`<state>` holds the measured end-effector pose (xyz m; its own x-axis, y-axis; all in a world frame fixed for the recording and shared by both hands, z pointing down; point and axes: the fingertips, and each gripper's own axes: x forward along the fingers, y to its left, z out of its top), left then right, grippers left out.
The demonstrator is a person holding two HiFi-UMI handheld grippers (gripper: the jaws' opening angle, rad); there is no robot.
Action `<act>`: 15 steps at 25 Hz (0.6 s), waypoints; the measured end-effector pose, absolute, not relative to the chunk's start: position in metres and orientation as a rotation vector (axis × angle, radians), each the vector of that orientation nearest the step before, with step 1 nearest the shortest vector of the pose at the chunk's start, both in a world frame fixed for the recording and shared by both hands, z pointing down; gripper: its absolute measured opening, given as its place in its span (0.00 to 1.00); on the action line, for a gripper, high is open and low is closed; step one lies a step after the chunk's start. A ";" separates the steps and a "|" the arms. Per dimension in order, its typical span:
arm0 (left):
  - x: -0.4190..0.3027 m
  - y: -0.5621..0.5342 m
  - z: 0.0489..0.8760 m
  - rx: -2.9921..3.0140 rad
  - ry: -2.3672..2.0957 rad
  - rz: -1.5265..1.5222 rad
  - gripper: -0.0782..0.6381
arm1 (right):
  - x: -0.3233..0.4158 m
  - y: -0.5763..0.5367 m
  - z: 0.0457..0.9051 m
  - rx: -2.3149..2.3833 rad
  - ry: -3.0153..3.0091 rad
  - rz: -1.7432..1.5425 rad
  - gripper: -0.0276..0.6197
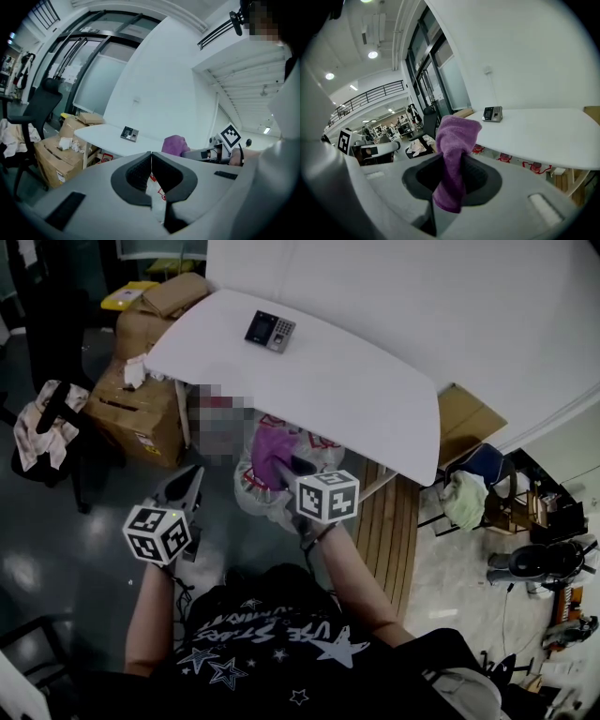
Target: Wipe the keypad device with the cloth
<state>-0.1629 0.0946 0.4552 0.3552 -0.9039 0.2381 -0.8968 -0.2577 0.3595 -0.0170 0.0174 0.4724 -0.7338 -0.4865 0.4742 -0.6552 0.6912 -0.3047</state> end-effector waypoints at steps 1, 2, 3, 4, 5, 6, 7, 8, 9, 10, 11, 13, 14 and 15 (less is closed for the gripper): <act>-0.162 0.094 0.454 2.190 -1.576 -0.024 0.12 | -0.017 0.017 0.471 0.885 -2.551 0.654 0.19; -0.160 0.094 0.453 2.187 -1.583 -0.026 0.12 | -0.017 0.017 0.470 0.875 -2.556 0.649 0.19; -0.158 0.093 0.452 2.184 -1.590 -0.028 0.12 | -0.016 0.017 0.469 0.864 -2.559 0.645 0.19; -0.155 0.093 0.452 2.180 -1.597 -0.030 0.12 | -0.013 0.017 0.468 0.852 -2.563 0.641 0.19; -0.151 0.093 0.451 2.174 -1.605 -0.033 0.12 | -0.010 0.016 0.467 0.840 -2.566 0.637 0.19; -0.146 0.092 0.450 2.168 -1.612 -0.037 0.12 | -0.006 0.015 0.467 0.827 -2.568 0.634 0.19; -0.140 0.091 0.450 2.160 -1.619 -0.040 0.12 | -0.001 0.014 0.466 0.816 -2.570 0.633 0.19; -0.134 0.091 0.450 2.153 -1.624 -0.043 0.12 | 0.005 0.013 0.466 0.807 -2.571 0.632 0.19; -0.127 0.091 0.450 2.147 -1.628 -0.045 0.12 | 0.011 0.012 0.466 0.800 -2.571 0.632 0.19; -0.120 0.092 0.450 2.143 -1.631 -0.045 0.12 | 0.017 0.012 0.467 0.794 -2.572 0.634 0.19; -0.113 0.095 0.451 2.139 -1.634 -0.041 0.12 | 0.023 0.013 0.468 0.787 -2.572 0.635 0.19; -0.099 0.100 0.454 2.130 -1.641 -0.031 0.12 | 0.036 0.016 0.471 0.774 -2.571 0.638 0.19; -0.092 0.103 0.455 2.124 -1.646 -0.028 0.12 | 0.042 0.018 0.472 0.767 -2.572 0.640 0.19; -0.086 0.106 0.456 2.119 -1.652 -0.028 0.12 | 0.048 0.021 0.473 0.760 -2.572 0.642 0.19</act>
<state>-0.0859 0.1062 0.4555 0.2825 -0.9249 0.2545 -0.9158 -0.1810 0.3586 0.0482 0.0207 0.4734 -0.7807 -0.4083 0.4731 -0.5827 0.7492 -0.3150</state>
